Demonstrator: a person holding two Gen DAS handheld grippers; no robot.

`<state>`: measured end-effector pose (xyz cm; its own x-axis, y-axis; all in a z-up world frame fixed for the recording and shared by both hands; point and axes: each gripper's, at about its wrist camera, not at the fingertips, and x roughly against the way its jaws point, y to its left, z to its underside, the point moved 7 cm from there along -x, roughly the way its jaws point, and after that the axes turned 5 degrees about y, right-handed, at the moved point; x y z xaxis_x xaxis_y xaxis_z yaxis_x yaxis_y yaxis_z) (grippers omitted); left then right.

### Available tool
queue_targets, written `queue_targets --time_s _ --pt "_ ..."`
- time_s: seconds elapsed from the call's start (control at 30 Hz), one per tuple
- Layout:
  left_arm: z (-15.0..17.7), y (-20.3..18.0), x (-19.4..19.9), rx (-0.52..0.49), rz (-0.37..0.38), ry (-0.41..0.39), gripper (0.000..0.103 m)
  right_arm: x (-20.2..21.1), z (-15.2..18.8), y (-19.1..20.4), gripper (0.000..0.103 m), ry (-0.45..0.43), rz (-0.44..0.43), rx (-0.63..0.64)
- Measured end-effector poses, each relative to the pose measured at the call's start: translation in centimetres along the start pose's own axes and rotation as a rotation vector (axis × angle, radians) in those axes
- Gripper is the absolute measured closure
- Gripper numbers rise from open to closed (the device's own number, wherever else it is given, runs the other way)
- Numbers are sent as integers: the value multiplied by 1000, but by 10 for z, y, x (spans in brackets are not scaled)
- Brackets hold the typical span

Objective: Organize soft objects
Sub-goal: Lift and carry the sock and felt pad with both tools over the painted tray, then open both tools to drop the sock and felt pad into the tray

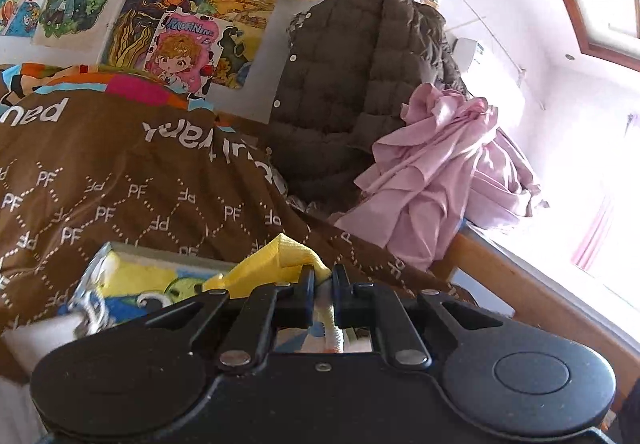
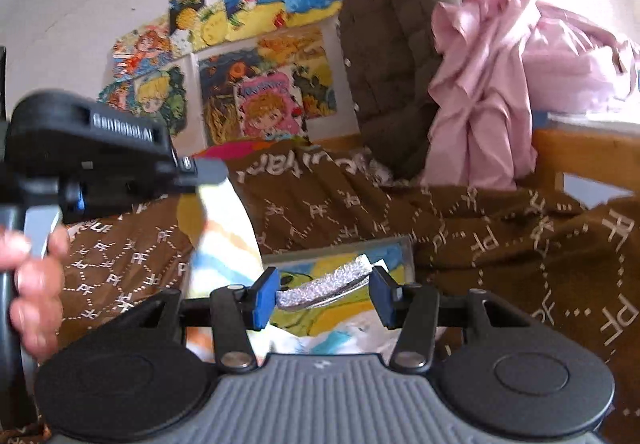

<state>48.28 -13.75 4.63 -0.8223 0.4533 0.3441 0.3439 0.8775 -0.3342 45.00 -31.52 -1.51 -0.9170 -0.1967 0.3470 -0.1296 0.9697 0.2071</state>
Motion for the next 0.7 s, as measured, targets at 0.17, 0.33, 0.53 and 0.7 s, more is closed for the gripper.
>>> queue_targets --time_s 0.17,0.33,0.53,0.7 --pt "-9 -5 -32 -15 -6 -9 94 -16 10 -13 49 54 -4 -37" --pt "10 5 -54 -8 -27 31 94 -21 14 -12 49 84 -13 -35" --pt "43 35 -64 60 -80 94 94 -24 18 -9 49 119 -13 -21" --pt "67 54 -69 76 -125 160 94 -25 20 -7 48 138 -6 -6"
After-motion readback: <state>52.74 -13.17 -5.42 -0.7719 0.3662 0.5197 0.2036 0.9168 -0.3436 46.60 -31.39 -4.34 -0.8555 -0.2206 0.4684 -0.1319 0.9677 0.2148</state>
